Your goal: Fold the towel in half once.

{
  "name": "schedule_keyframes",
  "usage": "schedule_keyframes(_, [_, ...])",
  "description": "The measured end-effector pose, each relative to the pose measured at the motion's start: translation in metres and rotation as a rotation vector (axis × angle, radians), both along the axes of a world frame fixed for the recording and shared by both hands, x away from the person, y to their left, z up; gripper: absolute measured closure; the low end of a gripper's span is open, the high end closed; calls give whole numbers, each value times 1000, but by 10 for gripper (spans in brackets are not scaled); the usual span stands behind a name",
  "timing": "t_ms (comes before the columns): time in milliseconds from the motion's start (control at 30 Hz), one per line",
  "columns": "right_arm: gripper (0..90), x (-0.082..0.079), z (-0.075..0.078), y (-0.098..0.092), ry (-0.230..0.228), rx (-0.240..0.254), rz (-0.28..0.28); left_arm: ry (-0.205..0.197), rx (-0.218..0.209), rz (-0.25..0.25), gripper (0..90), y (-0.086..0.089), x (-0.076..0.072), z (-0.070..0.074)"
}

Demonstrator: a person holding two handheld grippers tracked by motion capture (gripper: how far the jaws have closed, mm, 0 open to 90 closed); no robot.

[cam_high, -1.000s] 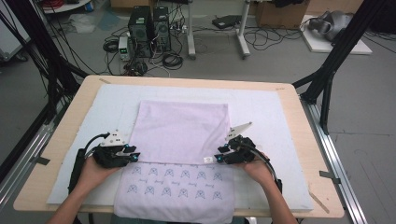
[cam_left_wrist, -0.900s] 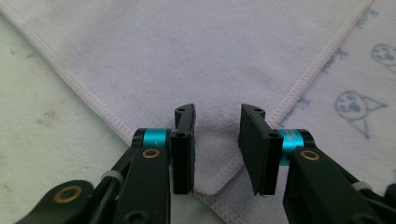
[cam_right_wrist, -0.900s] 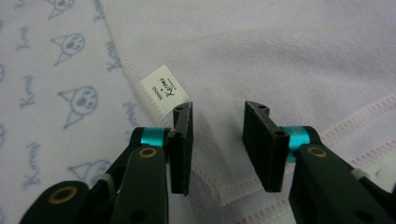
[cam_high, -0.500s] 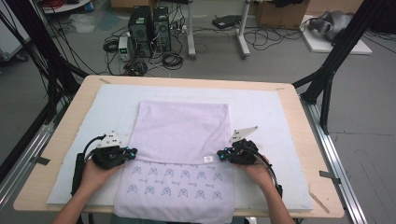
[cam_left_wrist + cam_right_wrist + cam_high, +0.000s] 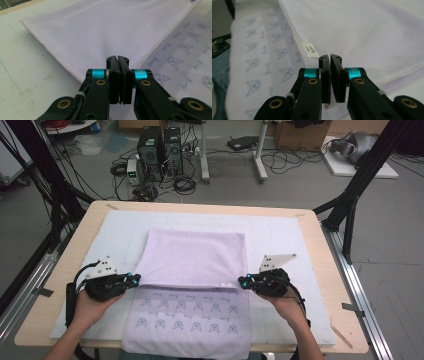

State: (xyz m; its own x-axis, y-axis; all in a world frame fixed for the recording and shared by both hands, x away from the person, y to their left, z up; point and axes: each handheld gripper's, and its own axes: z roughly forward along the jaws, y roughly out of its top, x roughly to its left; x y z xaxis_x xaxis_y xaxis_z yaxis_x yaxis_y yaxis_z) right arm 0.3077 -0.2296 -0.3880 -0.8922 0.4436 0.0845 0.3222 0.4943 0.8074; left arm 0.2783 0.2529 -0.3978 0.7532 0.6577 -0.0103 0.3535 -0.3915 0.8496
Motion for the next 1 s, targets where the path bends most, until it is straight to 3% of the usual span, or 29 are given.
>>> schedule_keyframes(233, [861,-53,-1,-6,1,28,65,2,33,-64,876,5,-64,2])
schedule_keyframes(300, [831,-68,-1,-8,4,0,82,8,49,-67,874,8,-79,0])
schedule_keyframes(367, [787,-77,-3,-12,25,7,98,25,33,-81,862,12,-91,-3])
schedule_keyframes(433, [717,-79,-5,-16,45,3,100,27,48,-74,751,14,-94,-6])
schedule_keyframes(467, [702,-76,-6,-16,40,-6,93,31,45,-67,693,14,-91,-7])
schedule_keyframes(600, [645,-51,-7,-10,33,-30,48,13,44,-30,636,14,-65,-7])
schedule_keyframes(733, [611,-13,-10,0,30,-53,13,7,37,4,611,8,-29,-9])
schedule_keyframes(867, [578,28,-14,4,27,-91,-56,6,44,51,584,1,14,-12])
schedule_keyframes(900, [571,40,-15,3,32,-92,-79,19,54,74,575,0,27,-14])
schedule_keyframes(967, [544,64,-14,2,63,-95,-123,98,10,121,555,0,53,-20])
schedule_keyframes(1000, [533,75,-14,1,67,-105,-144,104,6,144,548,0,64,-22])
